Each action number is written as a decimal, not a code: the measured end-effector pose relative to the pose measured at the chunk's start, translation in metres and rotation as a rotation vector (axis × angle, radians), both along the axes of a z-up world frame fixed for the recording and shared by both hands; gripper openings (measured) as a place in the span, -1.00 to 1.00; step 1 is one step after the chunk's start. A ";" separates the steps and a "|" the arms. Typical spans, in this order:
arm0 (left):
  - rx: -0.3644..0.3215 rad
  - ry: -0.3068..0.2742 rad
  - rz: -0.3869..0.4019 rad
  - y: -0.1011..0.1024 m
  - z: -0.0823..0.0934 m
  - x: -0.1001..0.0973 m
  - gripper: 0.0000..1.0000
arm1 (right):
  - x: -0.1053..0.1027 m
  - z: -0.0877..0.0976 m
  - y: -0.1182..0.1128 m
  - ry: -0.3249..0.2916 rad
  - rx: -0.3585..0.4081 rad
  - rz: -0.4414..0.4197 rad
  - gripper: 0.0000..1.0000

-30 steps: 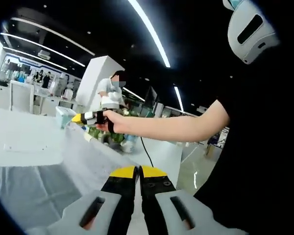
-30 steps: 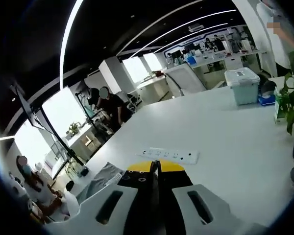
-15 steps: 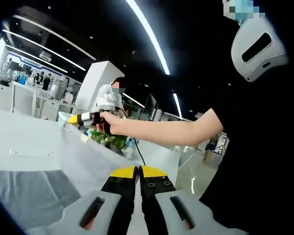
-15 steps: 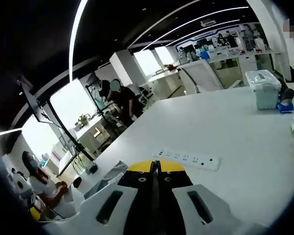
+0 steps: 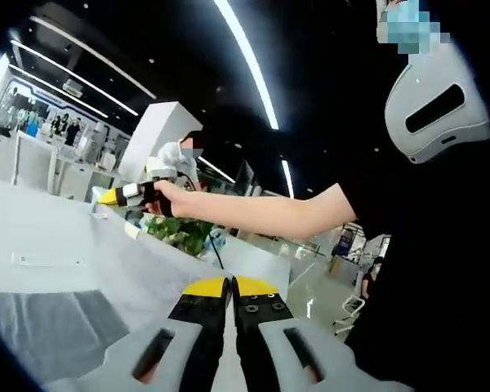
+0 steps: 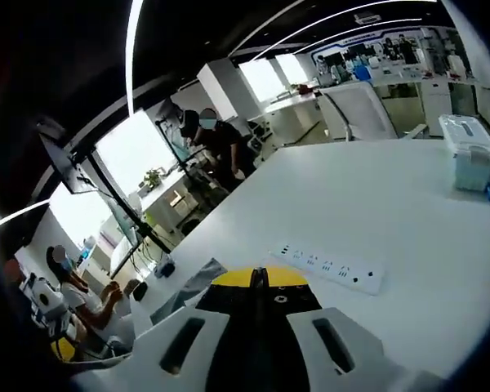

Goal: Fold the towel on the table until its edges align and the towel forms a compact rectangular stack.

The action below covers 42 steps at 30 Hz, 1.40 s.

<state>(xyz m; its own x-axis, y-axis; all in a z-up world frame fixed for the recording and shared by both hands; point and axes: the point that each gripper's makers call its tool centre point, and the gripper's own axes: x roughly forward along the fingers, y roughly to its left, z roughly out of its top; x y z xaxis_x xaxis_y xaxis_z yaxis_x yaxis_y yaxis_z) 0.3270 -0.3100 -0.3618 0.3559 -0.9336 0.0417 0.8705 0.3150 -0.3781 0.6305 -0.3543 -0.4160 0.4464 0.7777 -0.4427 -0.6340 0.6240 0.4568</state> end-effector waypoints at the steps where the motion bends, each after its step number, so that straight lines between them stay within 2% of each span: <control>1: -0.002 0.001 -0.009 0.002 0.000 -0.001 -0.95 | -0.003 0.000 0.002 -0.008 0.005 -0.012 -1.00; 3: 0.004 0.002 -0.026 0.007 -0.001 -0.005 -0.95 | -0.001 0.001 0.004 -0.004 0.030 -0.035 -1.00; 6: 0.010 -0.001 -0.031 0.017 -0.001 -0.012 -0.95 | -0.005 0.002 0.011 0.035 0.087 -0.091 -1.00; 12: -0.004 -0.019 -0.027 0.048 -0.005 -0.024 -0.95 | -0.013 0.004 0.035 0.018 0.078 -0.111 -1.00; 14: -0.014 -0.015 0.011 0.062 -0.008 -0.022 -0.95 | -0.014 0.004 0.043 0.020 0.074 -0.128 -1.00; 15: -0.027 -0.004 0.032 0.068 -0.009 -0.021 -0.95 | -0.014 0.005 0.046 0.026 0.085 -0.138 -1.00; 16: -0.042 0.005 0.049 0.073 -0.008 -0.020 -0.95 | -0.016 0.014 0.055 0.040 0.144 -0.167 -1.00; 18: -0.072 0.009 0.065 0.084 -0.007 -0.023 -0.95 | -0.018 0.025 0.068 0.022 0.187 -0.160 -1.00; 20: -0.087 0.014 0.077 0.093 -0.008 -0.025 -0.95 | -0.018 0.024 0.075 0.020 0.164 -0.152 -1.00; 22: -0.082 0.015 0.106 0.103 -0.012 -0.024 -0.95 | -0.015 0.015 0.081 0.011 0.109 -0.142 -1.00; 26: -0.073 0.023 0.158 0.126 -0.018 -0.021 -0.95 | -0.013 0.004 0.094 0.040 0.132 -0.146 -1.00; 31: -0.086 0.022 0.223 0.154 -0.019 -0.020 -0.95 | -0.016 0.000 0.110 0.073 0.196 -0.152 -1.00; 35: -0.045 0.038 0.268 0.170 -0.033 -0.018 -0.95 | -0.010 0.002 0.114 0.055 0.225 -0.183 -1.00; 36: -0.015 0.047 0.288 0.176 -0.040 -0.017 -0.95 | -0.009 0.004 0.114 0.069 0.256 -0.200 -1.00; 37: 0.009 0.050 0.297 0.179 -0.047 -0.017 -0.95 | -0.008 0.010 0.117 0.094 0.321 -0.207 -1.00; 38: 0.037 0.062 0.305 0.182 -0.055 -0.017 -0.95 | -0.007 0.010 0.118 0.112 0.339 -0.207 -1.00; 39: 0.030 0.060 0.312 0.184 -0.058 -0.017 -0.95 | -0.008 0.002 0.119 0.114 0.293 -0.200 -1.00; 41: 0.007 0.074 0.322 0.187 -0.067 -0.015 -0.95 | -0.013 -0.021 0.119 0.081 0.157 -0.160 -1.00; 42: 0.007 0.136 0.332 0.190 -0.081 -0.014 -0.96 | -0.019 -0.027 0.123 0.102 0.153 -0.147 -1.00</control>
<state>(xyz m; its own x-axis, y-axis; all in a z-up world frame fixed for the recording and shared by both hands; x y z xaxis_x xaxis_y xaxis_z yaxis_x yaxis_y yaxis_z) 0.3133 -0.1204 -0.4431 0.6420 -0.7660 -0.0333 0.6618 0.5756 -0.4802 0.6114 -0.2317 -0.4427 0.5192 0.7689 -0.3732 -0.4868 0.6250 0.6102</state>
